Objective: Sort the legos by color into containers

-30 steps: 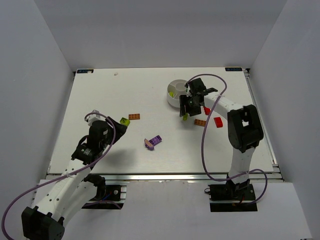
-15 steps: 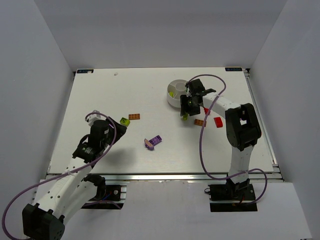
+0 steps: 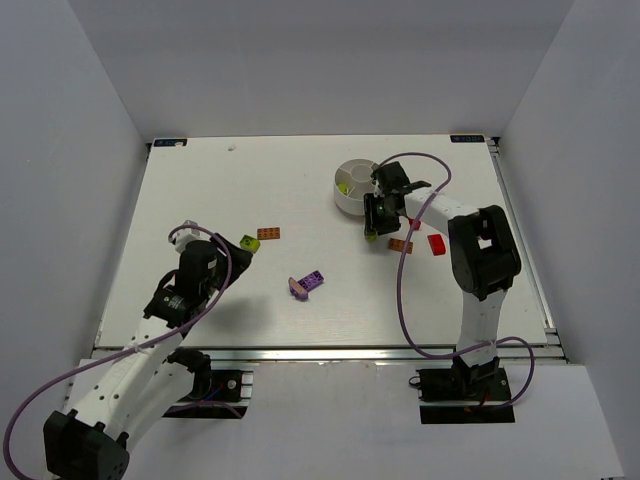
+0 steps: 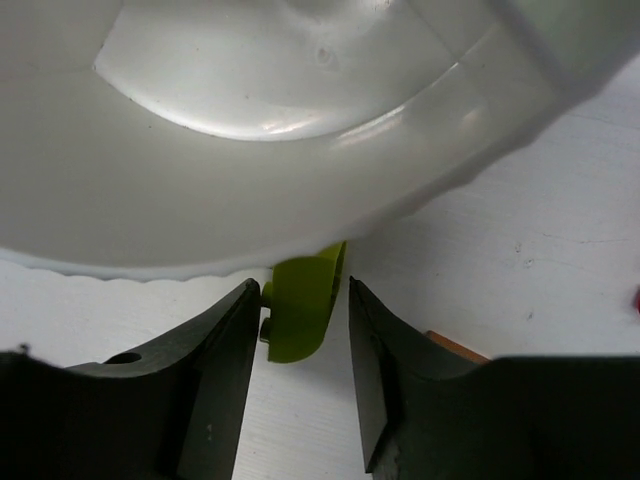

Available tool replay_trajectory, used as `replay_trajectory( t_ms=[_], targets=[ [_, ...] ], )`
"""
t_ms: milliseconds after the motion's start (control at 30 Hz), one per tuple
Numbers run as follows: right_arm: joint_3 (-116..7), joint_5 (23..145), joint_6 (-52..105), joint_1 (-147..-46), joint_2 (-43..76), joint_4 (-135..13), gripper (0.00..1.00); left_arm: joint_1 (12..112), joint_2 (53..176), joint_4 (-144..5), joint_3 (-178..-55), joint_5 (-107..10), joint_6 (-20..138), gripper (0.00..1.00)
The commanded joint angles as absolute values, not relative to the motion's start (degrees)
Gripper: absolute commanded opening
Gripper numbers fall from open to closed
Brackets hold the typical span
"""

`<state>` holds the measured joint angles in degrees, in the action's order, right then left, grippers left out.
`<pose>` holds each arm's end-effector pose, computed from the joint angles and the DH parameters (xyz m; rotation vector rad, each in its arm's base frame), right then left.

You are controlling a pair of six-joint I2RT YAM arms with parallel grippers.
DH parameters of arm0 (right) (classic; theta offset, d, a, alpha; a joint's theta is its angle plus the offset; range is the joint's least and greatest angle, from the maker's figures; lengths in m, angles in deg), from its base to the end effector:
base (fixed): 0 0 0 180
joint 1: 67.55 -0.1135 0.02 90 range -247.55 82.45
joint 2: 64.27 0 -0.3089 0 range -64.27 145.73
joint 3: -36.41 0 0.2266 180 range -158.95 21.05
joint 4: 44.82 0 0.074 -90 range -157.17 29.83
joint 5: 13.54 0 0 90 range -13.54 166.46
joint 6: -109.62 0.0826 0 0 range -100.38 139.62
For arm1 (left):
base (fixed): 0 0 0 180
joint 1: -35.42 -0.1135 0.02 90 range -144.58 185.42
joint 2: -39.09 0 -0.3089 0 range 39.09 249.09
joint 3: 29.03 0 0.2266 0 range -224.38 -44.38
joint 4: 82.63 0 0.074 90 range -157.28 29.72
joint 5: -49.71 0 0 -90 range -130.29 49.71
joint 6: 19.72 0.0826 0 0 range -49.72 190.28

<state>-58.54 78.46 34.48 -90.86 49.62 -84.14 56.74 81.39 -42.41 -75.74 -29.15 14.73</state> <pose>0.4046 0.1775 0.1892 -0.2056 2.6065 0.2862 0.1392 -0.0372 0.2481 -0.7634 2.1007 -0.5394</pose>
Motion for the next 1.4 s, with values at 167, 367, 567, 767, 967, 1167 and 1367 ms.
replay_trajectory(
  t_ms=[167, 367, 567, 767, 967, 1167, 1367],
  targets=[
    [-55.68, 79.1, 32.2, -90.58, 45.51, -82.76, 0.32, 56.51, 80.48, -43.19, -77.08, -28.42, 14.65, 0.68],
    [-50.41, 82.52, 26.32, -90.58, 36.56, -81.01, 0.06, 56.51, 81.1, -46.09, -75.24, -30.26, 14.21, 0.67],
    [-50.74, 96.13, 9.89, -90.75, 26.71, -82.57, 0.0, 56.51, 81.27, -48.46, -74.09, -31.15, 14.03, 0.67],
    [-62.77, 100.72, 2.92, -91.45, 29.5, -84.43, 0.0, 56.51, 81.27, -50.22, -73.3, -32.03, 13.85, 0.67],
    [-75.79, 94.58, 6.6, -93.12, 39.26, -86.63, 0.0, 56.51, 80.84, -50.23, -73.39, -32.38, 13.85, 0.67],
    [-82.3, 84.74, 10.57, -94.18, 45.59, -85.14, 0.0, 56.51, 79.26, -49.79, -72.42, -32.29, 13.41, 0.67],
    [-85.73, 81.21, 10.57, -95.23, 49.63, -85.84, 0.0, 56.51, 79.69, -50.57, -72.16, -32.55, 13.5, 0.67]
  ],
)
